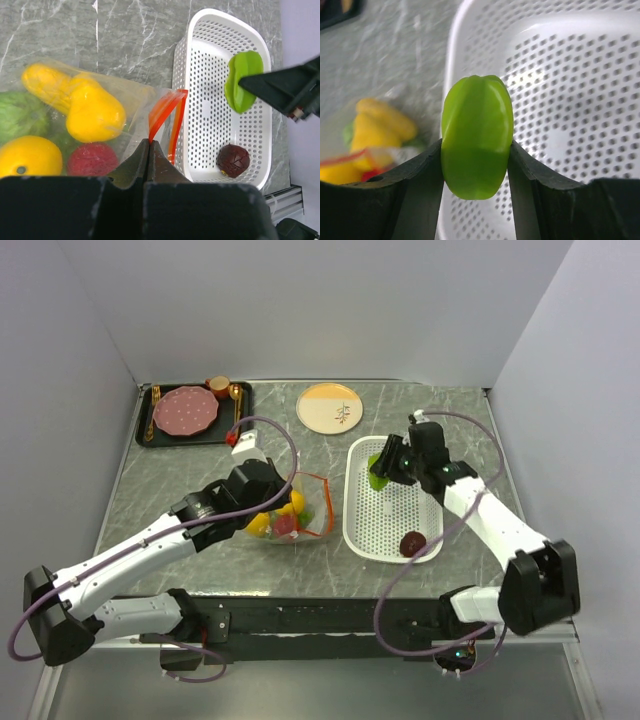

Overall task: Place the food in the zip-top bag and seal the zipper
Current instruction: Place the fake vegetable in the zipper food storage bag.

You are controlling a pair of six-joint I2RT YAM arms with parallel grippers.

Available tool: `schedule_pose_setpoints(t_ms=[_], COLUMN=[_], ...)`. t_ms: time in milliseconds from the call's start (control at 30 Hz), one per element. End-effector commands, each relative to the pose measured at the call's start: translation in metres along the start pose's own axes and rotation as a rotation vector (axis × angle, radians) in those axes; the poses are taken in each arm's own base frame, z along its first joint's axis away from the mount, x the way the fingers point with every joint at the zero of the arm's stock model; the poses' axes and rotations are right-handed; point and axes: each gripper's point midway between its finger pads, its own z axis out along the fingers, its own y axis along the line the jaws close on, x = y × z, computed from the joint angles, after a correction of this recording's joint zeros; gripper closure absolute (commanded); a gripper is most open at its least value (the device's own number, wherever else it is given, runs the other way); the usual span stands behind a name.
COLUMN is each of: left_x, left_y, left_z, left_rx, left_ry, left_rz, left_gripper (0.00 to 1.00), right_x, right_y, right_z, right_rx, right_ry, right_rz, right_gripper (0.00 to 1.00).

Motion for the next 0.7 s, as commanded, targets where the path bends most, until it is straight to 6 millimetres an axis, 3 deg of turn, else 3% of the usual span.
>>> schedule_pose_setpoints(t_ms=[0,200,300,533,667], left_x=[-0.006,-0.005,-0.005,-0.007,-0.008], left_y=[-0.011,-0.018,-0.020,-0.021,-0.021], left_z=[0.004,0.008,0.008,0.005,0.002], left_rx=[0.033,0.050,0.061,0.070,0.075], left_ry=[-0.016,-0.009,-0.007,-0.011,-0.013], left_rz=[0.003,0.002,-0.002,-0.008,-0.008], left_gripper=[0.99,0.99,0.99,0.99,0.99], right_x=[0.022,0.043,0.055,0.077,0.088], right_y=[0.048,0.098,0.115,0.147,0.163], right_z=[-0.030,-0.062,-0.069,-0.071,-0.060], right_rx=[-0.246,-0.405,-0.455,-0.543,-0.559], right_ry=[0.037,0.070,0.099,0.169,0.221], right_rz=[-0.008,-0.108,-0.140,-0.182,-0.205], right_gripper=[0.82,0.82,0.82,0.80,0.79])
